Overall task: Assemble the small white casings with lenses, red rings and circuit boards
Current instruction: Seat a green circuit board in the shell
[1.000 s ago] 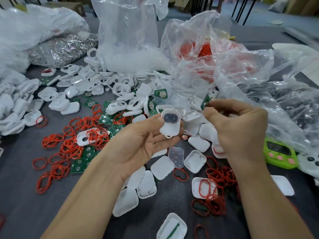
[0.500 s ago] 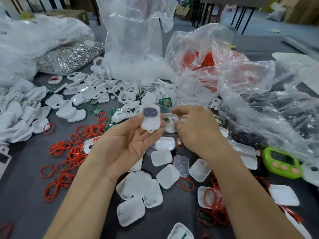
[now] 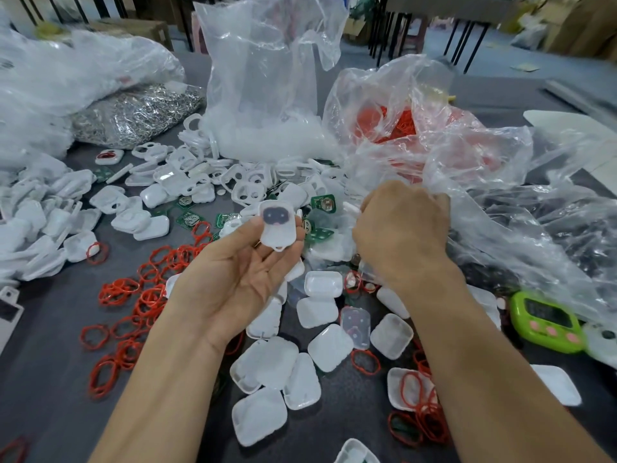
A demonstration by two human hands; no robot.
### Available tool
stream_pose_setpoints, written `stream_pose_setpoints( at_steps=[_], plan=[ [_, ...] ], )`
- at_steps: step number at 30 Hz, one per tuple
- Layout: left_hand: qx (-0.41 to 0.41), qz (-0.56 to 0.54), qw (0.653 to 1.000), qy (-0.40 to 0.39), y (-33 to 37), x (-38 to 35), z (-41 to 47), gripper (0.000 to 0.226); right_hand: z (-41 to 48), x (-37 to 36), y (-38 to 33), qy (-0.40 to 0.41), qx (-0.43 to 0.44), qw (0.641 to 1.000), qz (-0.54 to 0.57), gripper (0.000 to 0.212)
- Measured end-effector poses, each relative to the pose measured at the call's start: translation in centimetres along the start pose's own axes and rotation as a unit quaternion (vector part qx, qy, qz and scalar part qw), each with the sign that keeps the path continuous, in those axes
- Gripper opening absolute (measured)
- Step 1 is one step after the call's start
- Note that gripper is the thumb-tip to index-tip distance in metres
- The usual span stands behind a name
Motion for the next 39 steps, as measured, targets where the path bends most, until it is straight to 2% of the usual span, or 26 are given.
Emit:
stream_pose_setpoints(
  at_steps=[3, 5, 7, 9, 10, 13, 15, 18, 22, 25, 27, 28, 29, 31, 32, 33, 35, 39],
  plan=[
    [0.002, -0.003, 1.000, 0.001, -0.1, 0.0, 0.0, 0.044, 0.4, 1.1, -1.6, -0.019, 0.039, 0.998, 0.042, 0.032],
    [0.003, -0.005, 1.000, -0.001, -0.1, 0.0, 0.0, 0.043, 0.4, 1.0, -3.3, -0.052, 0.099, 0.987, 0.117, 0.032],
    [0.001, -0.008, 1.000, 0.001, 0.0, 0.1, 0.0, 0.043, 0.4, -1.0, -4.7, -0.129, 0.130, 0.980, 0.081, 0.020],
    [0.000, -0.013, 1.000, 0.003, 0.1, 0.3, 0.1, 0.043, 0.2, -3.8, -4.9, -0.203, 0.132, 0.970, -0.001, 0.025],
    [0.000, -0.013, 1.000, 0.003, 0.0, 0.3, 0.1, 0.043, 0.1, -4.4, -4.7, -0.210, 0.136, 0.968, -0.009, 0.025],
    [0.002, -0.007, 1.000, -0.003, -0.1, 0.4, 0.2, 0.041, 0.0, -3.8, -3.0, -0.178, 0.123, 0.967, 0.136, 0.011],
    [0.002, -0.003, 1.000, -0.006, -0.2, 0.4, 0.3, 0.044, -0.1, -3.4, -1.4, -0.147, 0.097, 0.963, 0.204, 0.009],
    [0.001, -0.002, 1.000, -0.011, -0.3, 0.3, 0.3, 0.047, -0.7, -3.9, -1.0, -0.140, 0.090, 0.965, 0.203, 0.007],
    [0.001, 0.019, 1.000, -0.012, -0.3, 0.2, 0.2, 0.037, -0.6, -4.4, -2.8, -0.103, 0.109, 0.984, 0.098, 0.019],
    [-0.002, 0.035, 0.999, -0.008, -0.2, 0.1, 0.0, 0.026, -0.3, -4.1, -2.3, -0.067, 0.095, 0.978, 0.173, 0.026],
    [0.000, 0.041, 0.999, -0.006, -0.3, 0.0, 0.0, 0.025, -0.6, -3.2, -0.1, -0.030, 0.059, 0.947, 0.314, 0.030],
    [0.002, 0.043, 0.999, -0.006, -0.4, 0.0, 0.0, 0.024, -0.9, -3.0, 1.2, -0.023, 0.037, 0.911, 0.410, 0.031],
    [0.005, 0.047, 0.999, -0.007, -0.5, -0.1, 0.1, 0.024, -1.3, -3.3, 2.4, -0.033, 0.017, 0.858, 0.513, 0.029],
    [0.015, 0.061, 0.998, -0.010, -0.8, -0.2, 0.1, 0.024, -2.5, -4.6, 3.4, -0.084, -0.005, 0.723, 0.685, 0.026],
    [0.021, 0.068, 0.997, -0.013, -1.1, -0.4, 0.2, 0.025, -3.1, -5.0, 3.8, -0.102, -0.010, 0.682, 0.724, 0.025],
    [0.026, 0.074, 0.997, -0.018, -1.4, -0.5, 0.3, 0.025, -3.7, -5.2, 4.1, -0.113, -0.012, 0.666, 0.737, 0.025],
    [0.036, 0.081, 0.996, -0.029, -1.9, -0.8, 0.3, 0.027, -4.7, -5.5, 4.6, -0.132, -0.008, 0.664, 0.736, 0.023],
    [0.053, 0.106, 0.992, -0.033, -3.2, -1.4, 0.2, 0.025, -5.4, -5.2, 5.2, -0.135, 0.014, 0.707, 0.694, 0.023]
  ],
)
Point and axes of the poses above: each hand's wrist, its own z-axis towards the middle knuckle, its own x-axis out of the back of the hand, y = z × x, the point moved 9 cm from there along z, towards the middle knuckle, and after that the axes turned 14 degrees about -y, right-handed, at the moved point
